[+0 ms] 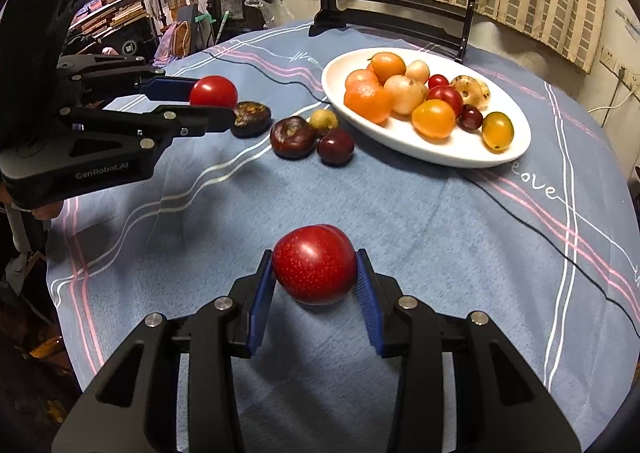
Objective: Organize fruits
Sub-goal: 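Carry the red tomato and red apple over the plate with both grippers, then open both grippers to release the fruits onto the plate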
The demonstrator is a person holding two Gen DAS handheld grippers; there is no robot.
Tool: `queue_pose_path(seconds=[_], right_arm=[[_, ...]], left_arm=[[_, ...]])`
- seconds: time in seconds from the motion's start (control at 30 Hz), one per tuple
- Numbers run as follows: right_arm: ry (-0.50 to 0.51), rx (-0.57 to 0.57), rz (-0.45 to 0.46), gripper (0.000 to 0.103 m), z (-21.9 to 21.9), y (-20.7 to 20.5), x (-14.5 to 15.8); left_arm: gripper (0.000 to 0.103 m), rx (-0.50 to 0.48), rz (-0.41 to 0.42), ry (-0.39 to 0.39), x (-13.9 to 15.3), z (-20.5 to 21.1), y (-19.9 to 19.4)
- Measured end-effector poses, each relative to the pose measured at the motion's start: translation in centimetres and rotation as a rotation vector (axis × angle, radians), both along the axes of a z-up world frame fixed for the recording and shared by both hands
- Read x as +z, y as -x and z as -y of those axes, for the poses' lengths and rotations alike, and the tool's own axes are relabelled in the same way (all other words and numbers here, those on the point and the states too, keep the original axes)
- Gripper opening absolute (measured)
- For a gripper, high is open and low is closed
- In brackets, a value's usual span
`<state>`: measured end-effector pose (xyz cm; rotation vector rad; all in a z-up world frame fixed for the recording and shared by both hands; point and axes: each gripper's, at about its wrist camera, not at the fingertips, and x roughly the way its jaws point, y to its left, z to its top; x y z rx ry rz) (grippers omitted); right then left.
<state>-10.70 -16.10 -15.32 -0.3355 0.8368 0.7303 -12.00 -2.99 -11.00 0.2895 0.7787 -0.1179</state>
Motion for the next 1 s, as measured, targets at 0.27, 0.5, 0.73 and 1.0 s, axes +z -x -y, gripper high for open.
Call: queue_pose_path(seconds=[0.27,0.5,0.73,1.0], right_arm=[[0.009,0.005,-0.019,0.04,0.0,-1.0,-0.7],[-0.023,-0.024,0.082,0.04,0.4,-3.8,3.1],[-0.122,-0.151,0.157,0.04,0.9,-9.4,6.6],[-0.152,-0.27,0.109,0.04,0.6,-16.7,7.0]], left_arm=[[0.031,-0.028,-0.03,-0.009,-0.6,0.7,-1.6],[0.031,-0.003,0.017,0.005,1.6,-0.2,-5.1],[0.031,0.03,0.024,0.046,3.1,1.0,-11.8],[0.031,0.079,0.017,0.029,2.8,2.5,-18.2]])
